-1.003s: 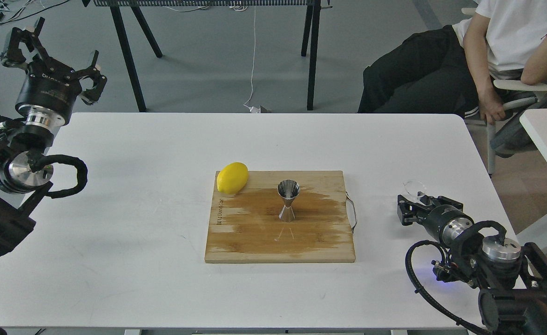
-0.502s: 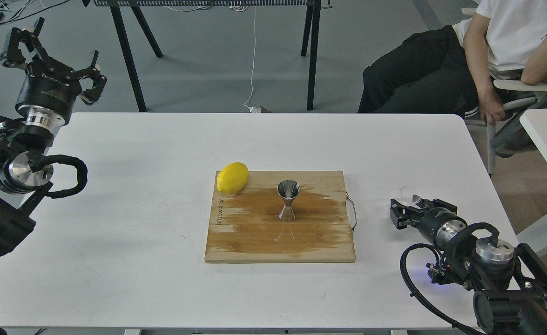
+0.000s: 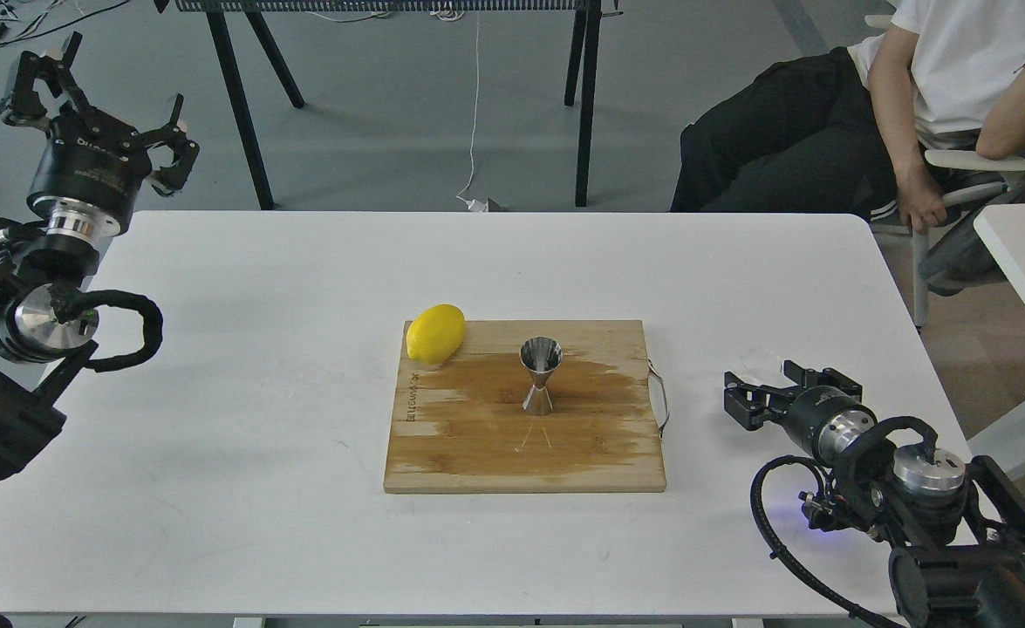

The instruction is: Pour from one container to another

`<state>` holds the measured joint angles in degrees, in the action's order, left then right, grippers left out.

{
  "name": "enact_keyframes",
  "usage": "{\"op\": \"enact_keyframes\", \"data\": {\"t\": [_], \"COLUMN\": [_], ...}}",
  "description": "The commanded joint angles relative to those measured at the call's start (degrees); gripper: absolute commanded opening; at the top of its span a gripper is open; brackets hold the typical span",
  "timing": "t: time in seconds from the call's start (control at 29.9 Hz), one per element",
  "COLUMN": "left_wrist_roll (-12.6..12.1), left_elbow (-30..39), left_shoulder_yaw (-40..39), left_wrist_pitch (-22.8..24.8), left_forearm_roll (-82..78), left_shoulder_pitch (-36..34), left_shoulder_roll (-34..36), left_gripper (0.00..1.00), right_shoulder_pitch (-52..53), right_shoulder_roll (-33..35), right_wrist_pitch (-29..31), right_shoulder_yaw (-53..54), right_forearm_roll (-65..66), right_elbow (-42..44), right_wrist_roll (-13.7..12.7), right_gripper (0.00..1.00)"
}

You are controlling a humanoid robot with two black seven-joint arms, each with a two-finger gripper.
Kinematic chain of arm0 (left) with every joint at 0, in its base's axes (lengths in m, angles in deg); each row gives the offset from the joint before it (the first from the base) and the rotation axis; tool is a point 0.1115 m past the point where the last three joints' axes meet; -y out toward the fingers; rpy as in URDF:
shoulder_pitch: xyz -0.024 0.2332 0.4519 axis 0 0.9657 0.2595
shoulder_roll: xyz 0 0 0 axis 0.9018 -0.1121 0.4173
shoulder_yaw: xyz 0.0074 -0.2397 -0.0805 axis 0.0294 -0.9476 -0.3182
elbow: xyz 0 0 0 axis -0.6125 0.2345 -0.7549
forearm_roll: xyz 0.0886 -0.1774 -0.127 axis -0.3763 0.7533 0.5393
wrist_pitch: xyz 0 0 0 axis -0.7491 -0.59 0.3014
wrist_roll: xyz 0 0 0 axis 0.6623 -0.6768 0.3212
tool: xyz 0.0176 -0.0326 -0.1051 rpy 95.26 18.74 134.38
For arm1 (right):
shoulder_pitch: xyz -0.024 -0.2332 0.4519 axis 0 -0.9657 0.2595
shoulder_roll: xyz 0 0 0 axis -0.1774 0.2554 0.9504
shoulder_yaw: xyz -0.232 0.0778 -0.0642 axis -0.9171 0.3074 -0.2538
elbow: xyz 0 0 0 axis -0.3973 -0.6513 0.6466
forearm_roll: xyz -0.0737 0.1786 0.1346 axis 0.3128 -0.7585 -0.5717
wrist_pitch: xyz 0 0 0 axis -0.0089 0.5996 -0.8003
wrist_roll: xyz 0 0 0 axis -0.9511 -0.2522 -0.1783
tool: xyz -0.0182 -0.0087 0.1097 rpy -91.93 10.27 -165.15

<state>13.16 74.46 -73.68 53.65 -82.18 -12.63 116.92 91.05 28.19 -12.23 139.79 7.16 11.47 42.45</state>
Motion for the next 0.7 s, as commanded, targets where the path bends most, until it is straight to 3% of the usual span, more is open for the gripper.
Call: {"op": "enact_keyframes", "data": {"t": [0.0,0.23,0.53,0.67], "left_wrist_roll": [-0.09,-0.18,-0.35,-0.44], "left_elbow": [0.00,0.09,-0.26,-0.79], "left_shoulder_yaw": [0.09,0.17,0.09,0.17], "left_wrist_pitch": [-0.03,-0.03,0.06,-0.03], "left_forearm_roll": [-0.03,-0.03,-0.03,-0.11], "left_shoulder_pitch": [0.00,0.00,0.00,-0.61], "left_shoulder_roll": [-0.07,0.02,0.11,-0.07], "left_gripper": [1.00,1.00,1.00,1.00], "right_shoulder_pitch": [-1.07,-0.90,5.07,9.82], "right_shoulder_roll": [0.20,0.20,2.92,5.64], "right_wrist_pitch": [0.37,9.42,12.41,22.49], "right_shoulder_yaw": [0.09,-0.09,0.00,0.00], "right_forearm_roll": [0.09,0.53,5.88,7.73], "right_elbow": [-2.11,-2.29,-2.29,-0.18], "right_wrist_roll": [-0.08,0.01,0.10,0.19], "right_gripper": [0.99,0.99,0.99,1.00]}}
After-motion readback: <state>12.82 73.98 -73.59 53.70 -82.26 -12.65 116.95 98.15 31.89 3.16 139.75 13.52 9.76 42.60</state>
